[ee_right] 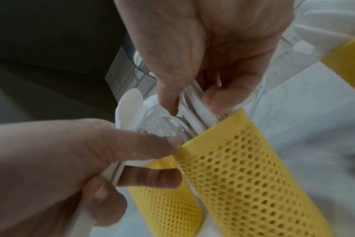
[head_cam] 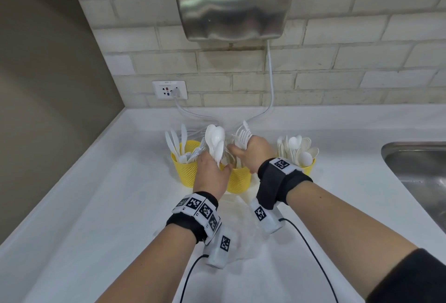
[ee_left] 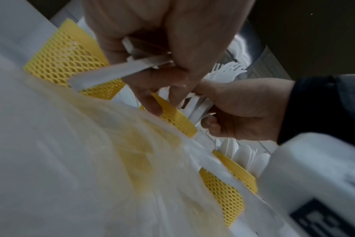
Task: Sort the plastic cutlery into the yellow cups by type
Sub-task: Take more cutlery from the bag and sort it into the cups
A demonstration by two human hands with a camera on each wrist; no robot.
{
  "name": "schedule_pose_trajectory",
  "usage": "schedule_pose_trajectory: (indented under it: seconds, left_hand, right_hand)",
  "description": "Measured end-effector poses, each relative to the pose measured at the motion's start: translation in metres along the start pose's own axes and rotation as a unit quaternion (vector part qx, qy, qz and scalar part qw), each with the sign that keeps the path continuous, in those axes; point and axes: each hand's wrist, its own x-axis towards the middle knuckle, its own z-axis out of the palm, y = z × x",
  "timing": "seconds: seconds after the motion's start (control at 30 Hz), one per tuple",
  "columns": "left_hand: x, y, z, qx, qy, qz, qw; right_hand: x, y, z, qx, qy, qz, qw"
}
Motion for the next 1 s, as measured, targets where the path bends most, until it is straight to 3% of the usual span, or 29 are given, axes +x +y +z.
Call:
schedule_pose_trajectory:
  seconds: [0.13, 0.2, 0.43, 0.63, 0.83, 0.9, 1.0]
  left_hand:
    - [0.002, -0.005, 0.001, -0.013, -0.004, 0.000, 1.000]
    - [0.003, -0.007, 0.001, -0.017, -0.005, 0.001, 1.000]
    - [-0.001, -0.006, -0.003, -0.024, -0.018, 0.021, 0.999]
    - [-0.010, -0.007, -0.009, -0.055, -0.031, 0.014, 0.998]
    - [-0.026, 0.012, -0.016, -0.064, -0.035, 0.052, 0.996]
    - [-0.031, 0.018, -0.018, -0.069, -0.057, 0.080, 0.993]
    - [-0.042, 0.030, -0.018, -0.091, -0.121, 0.083, 0.985]
  right_hand:
    - [0.002, -0.001, -0.001, 0.130, 0.105, -0.022, 0.986]
    - [-0.001, 0.001, -0.003, 0.144, 0.138, -0.061, 0.978]
    - [-0.013, 0.017, 0.005, 0.134, 0.091, -0.070, 0.984]
    - [-0.020, 0.024, -0.007, 0.143, 0.115, -0.069, 0.981]
    - [-0.028, 0.030, -0.007, 0.062, 0.088, -0.080, 0.991]
    - [-0.033, 0.022, -0.014, 0.092, 0.114, -0.083, 0.986]
    - [-0.041, 0.007, -0.030, 0.257, 0.111, -0.070, 0.957]
